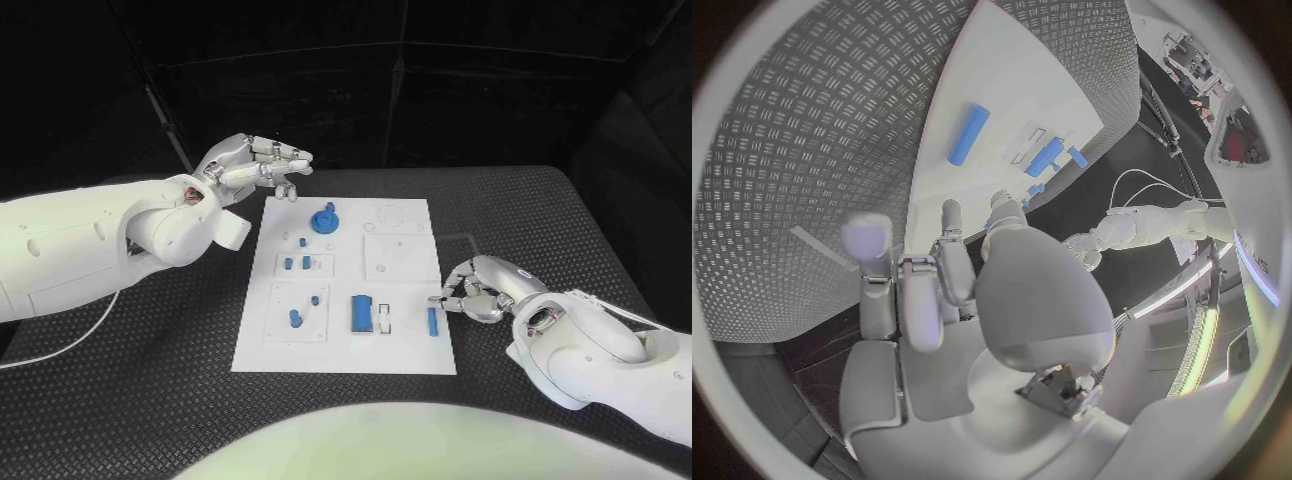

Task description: Assemble the parts on the task board

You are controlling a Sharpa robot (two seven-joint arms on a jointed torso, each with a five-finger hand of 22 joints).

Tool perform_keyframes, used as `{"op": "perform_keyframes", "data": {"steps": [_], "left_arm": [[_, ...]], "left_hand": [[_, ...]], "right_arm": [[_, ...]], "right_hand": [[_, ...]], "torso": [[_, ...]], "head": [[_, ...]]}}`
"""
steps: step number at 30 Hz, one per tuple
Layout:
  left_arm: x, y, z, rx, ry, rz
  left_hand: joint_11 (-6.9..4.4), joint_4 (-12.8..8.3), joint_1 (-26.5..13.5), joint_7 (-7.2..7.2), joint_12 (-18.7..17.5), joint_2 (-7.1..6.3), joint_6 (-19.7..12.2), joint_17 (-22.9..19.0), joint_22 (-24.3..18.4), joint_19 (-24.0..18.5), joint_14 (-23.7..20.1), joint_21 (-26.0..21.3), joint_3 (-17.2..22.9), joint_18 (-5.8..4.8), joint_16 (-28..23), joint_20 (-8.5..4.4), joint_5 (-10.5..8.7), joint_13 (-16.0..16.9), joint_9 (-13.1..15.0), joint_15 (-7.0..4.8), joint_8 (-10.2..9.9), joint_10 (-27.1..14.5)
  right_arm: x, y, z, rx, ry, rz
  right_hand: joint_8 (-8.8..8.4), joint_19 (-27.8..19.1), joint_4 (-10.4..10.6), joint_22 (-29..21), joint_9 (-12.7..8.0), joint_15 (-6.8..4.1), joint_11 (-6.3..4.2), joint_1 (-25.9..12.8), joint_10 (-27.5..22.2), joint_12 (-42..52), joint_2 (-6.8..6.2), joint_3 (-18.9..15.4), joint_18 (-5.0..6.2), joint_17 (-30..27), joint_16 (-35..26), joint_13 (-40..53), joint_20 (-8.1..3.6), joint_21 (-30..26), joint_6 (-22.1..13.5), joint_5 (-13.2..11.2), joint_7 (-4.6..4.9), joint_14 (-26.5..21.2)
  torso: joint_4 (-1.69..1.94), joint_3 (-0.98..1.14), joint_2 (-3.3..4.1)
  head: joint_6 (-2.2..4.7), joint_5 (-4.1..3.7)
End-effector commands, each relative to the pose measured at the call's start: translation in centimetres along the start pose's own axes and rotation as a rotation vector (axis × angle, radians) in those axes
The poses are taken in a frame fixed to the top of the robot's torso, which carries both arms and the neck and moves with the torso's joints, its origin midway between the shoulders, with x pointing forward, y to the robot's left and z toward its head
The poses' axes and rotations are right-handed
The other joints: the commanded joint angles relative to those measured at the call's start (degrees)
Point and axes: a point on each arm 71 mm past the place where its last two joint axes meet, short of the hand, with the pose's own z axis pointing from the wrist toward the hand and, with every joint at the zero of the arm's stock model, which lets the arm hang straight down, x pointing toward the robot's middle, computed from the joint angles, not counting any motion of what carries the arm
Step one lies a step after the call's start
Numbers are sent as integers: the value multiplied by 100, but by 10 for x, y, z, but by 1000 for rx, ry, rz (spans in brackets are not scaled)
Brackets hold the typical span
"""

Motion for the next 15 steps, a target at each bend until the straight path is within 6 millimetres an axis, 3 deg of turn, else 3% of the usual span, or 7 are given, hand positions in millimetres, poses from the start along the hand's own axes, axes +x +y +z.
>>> {"op": "perform_keyframes", "data": {"steps": [1,7,15], "left_arm": [[1,-2,0,8,9,-8],[0,-1,-1,7,7,-8],[-1,-1,-2,7,5,-8]], "left_hand": [[-12,-2,0,21,39,21,-26,-8,-6,-8,-27,-21,-30,32,-19,50,-3,0,-6,-6,-35,-31],[-12,-2,0,21,39,21,-26,-8,-6,-8,-27,-21,-30,32,-19,50,-3,0,-6,-6,-35,-31],[-12,-2,0,21,39,21,-26,-8,-6,-8,-27,-21,-30,32,-19,50,-3,0,-6,-6,-35,-31]], "right_arm": [[3,0,-1,-17,-9,-39],[25,-2,-2,-7,85,-74],[39,-1,-3,-12,110,-87]], "right_hand": [[-36,40,27,7,-6,-23,2,22,48,15,18,-28,-110,921,1,-1,-4,21,41,24,-12,499],[-84,29,111,-9,-27,-25,4,-3,46,-5,-28,-129,-110,903,-8,-8,-10,8,61,-206,-10,495],[-110,21,96,-21,-36,-21,9,57,35,-21,-65,-153,-108,892,-13,-20,-9,-1,44,-247,-2,493]], "torso": [[14,-3,0],[8,-4,4],[6,2,1]], "head": [[-1,-31],[-1,-15],[-1,2]]}}
